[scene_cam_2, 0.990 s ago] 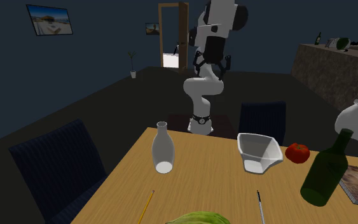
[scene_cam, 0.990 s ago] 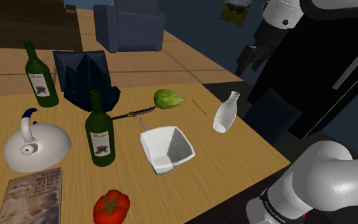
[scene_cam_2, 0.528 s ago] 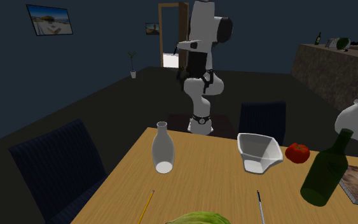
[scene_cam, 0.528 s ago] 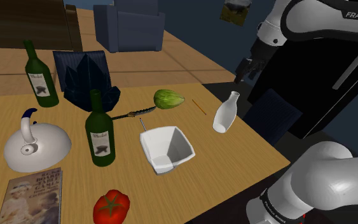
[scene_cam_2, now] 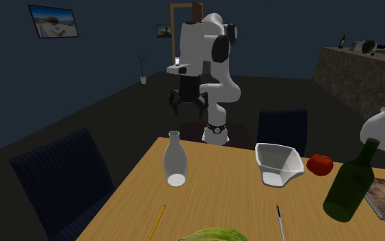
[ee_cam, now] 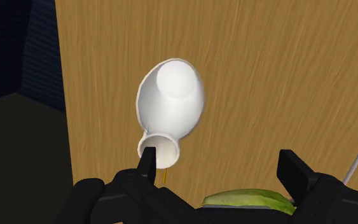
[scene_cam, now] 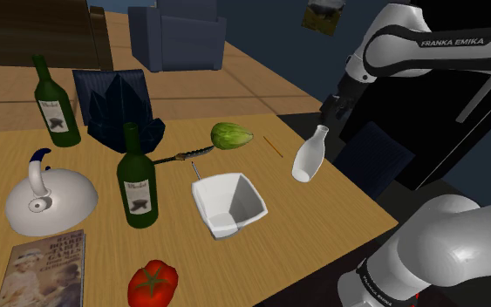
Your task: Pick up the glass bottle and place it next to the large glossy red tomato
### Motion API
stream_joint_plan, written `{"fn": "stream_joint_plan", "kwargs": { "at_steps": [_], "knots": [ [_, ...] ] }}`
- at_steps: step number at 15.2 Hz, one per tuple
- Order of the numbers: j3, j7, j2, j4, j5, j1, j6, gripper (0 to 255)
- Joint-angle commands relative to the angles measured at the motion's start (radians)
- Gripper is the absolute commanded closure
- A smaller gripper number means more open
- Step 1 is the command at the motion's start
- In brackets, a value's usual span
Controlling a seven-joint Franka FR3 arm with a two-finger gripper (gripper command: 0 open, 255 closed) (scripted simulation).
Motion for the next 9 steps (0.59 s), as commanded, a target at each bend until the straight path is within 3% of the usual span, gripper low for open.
{"fn": "stream_joint_plan", "kwargs": {
  "at_steps": [1, 5, 9],
  "knots": [
    [-0.040, -0.033, 0.047, -0.008, 0.003, -0.003, 0.055, 0],
    [-0.129, -0.114, 0.165, 0.008, 0.028, 0.000, 0.152, 0],
    [-0.139, -0.119, 0.197, -0.021, 0.033, 0.004, 0.212, 0]
  ]
}}
